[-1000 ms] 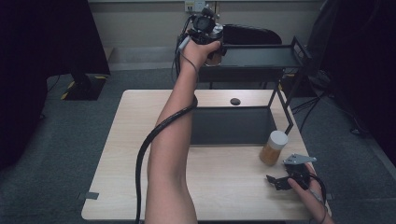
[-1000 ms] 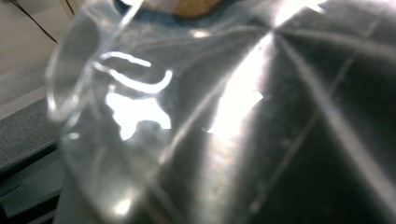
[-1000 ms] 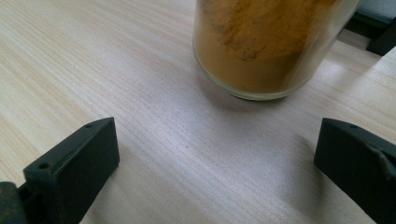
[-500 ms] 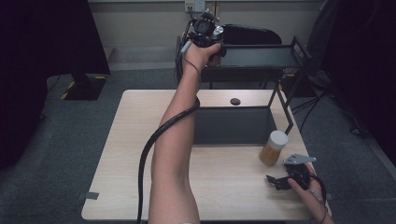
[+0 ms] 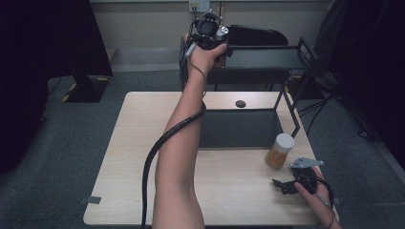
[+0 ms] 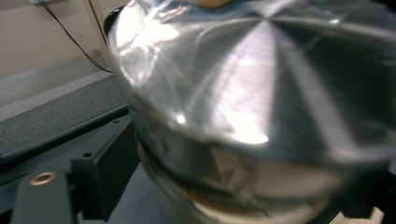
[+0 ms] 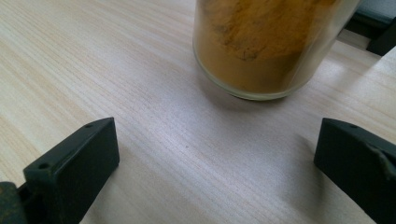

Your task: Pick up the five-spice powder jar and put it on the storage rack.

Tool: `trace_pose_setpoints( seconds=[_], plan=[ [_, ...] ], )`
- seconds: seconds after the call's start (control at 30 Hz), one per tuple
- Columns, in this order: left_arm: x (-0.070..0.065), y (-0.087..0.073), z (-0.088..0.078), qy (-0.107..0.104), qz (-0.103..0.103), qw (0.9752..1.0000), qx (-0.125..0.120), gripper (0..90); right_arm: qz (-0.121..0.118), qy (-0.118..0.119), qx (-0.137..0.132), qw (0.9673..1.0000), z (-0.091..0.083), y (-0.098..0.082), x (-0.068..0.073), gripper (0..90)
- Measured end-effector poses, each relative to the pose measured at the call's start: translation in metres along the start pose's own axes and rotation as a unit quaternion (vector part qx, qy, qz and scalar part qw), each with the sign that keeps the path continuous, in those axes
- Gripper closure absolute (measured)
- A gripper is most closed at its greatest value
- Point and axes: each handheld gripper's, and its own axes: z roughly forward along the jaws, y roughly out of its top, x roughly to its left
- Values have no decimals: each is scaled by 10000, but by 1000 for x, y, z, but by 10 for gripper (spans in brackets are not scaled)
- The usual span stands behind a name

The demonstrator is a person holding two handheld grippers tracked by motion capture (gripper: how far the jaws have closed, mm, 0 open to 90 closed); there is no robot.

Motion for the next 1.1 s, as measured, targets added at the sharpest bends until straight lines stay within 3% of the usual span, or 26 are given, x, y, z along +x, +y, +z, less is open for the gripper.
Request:
trace_pose_setpoints(
  seconds=[0.2, 0.37, 0.53, 0.73, 1.1],
  plan=[
    [-7, -8, -11, 78, -77, 9999, -115, 67, 4, 0, 1, 10000, 0, 0, 0, 0],
    [-13, -21, -19, 41, -37, 9995, -304, 54, 3, -1, 4, 10000, 0, 0, 0, 0],
    [-20, -31, -24, -6, -9, 9994, -341, 14, 1, -4, 1, 10000, 0, 0, 0, 0],
    [-21, -49, -27, -140, -101, 9989, -426, 3, 3, -3, 0, 10000, 0, 0, 0, 0],
    [-26, -74, -26, -414, 87, 9979, -485, 16, 2, -3, 0, 10000, 0, 0, 0, 0]
  ],
)
